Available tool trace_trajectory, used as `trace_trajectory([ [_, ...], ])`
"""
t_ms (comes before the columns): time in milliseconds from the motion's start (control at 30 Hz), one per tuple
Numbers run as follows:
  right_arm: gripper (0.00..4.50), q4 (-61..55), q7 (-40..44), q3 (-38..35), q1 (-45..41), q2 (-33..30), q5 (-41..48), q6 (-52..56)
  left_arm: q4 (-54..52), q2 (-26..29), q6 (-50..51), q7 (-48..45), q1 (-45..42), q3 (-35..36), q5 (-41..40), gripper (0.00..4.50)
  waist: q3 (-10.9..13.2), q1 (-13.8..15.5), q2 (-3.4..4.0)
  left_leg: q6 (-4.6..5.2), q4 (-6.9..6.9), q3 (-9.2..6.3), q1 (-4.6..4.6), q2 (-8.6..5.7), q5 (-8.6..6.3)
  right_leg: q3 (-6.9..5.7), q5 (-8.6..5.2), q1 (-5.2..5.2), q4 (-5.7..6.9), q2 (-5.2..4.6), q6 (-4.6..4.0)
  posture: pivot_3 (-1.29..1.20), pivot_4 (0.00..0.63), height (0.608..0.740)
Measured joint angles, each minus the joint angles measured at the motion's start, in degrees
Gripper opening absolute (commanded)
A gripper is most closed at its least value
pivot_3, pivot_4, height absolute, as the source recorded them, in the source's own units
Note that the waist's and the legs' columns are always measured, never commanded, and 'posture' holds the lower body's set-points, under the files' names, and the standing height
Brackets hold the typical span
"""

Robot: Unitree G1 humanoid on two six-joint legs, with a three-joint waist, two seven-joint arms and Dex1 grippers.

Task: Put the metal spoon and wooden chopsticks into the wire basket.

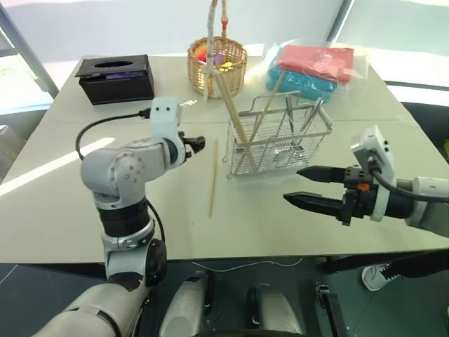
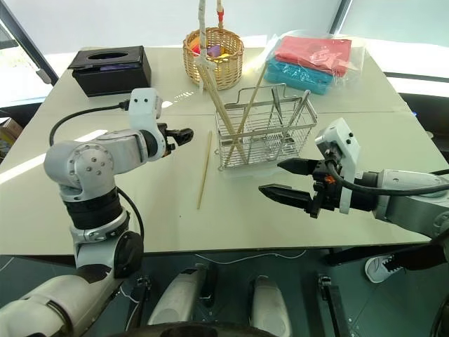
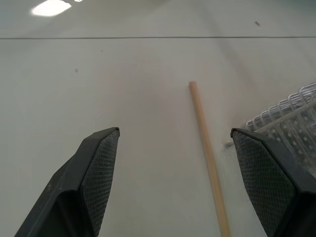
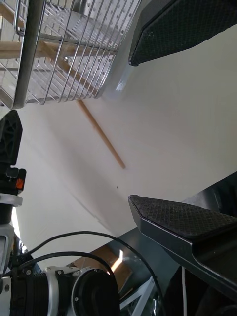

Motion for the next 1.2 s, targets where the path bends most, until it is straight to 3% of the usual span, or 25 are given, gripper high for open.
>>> trace_trajectory([
  [267,4.35,-0.46,-1.31,2.14,0.02,2.47,-1.06,-1.50,1.19,-1.46,0.01,-1.56,2.44,0.21,-1.96,3.81,0.00,-0.01,0.00,-0.01,-0.01,0.00,0.00,0.00,-0.01,0.01,0.00,-0.01,-0.02,-0.02,0.00,0.00,0.150,0.740],
  [433,4.35,-1.09,-2.55,3.47,0.27,4.80,-2.40,-2.91,5.00,-1.11,0.01,-1.80,-0.70,1.93,-4.40,3.81,0.00,-0.08,0.00,-0.01,-0.02,0.00,0.00,0.00,0.00,0.02,0.00,-0.02,-0.01,-0.01,0.00,0.00,0.150,0.740],
  [967,4.35,-3.36,-7.70,7.36,2.89,12.84,-7.13,-8.15,18.05,4.81,0.01,4.63,-4.24,3.92,-13.20,3.81,-0.02,-0.15,0.00,-0.02,-0.04,0.00,0.03,-0.01,0.00,0.04,0.01,-0.16,0.05,0.00,0.02,0.00,0.150,0.740],
  [1200,4.35,-3.37,-8.07,9.42,2.57,15.11,-9.29,-9.68,21.41,10.76,0.00,2.23,-9.00,0.79,-14.27,3.81,-0.03,-0.08,0.01,-0.04,-0.07,0.00,0.04,-0.03,0.00,0.05,0.02,-0.24,0.04,-0.02,0.02,0.00,0.150,0.740],
])
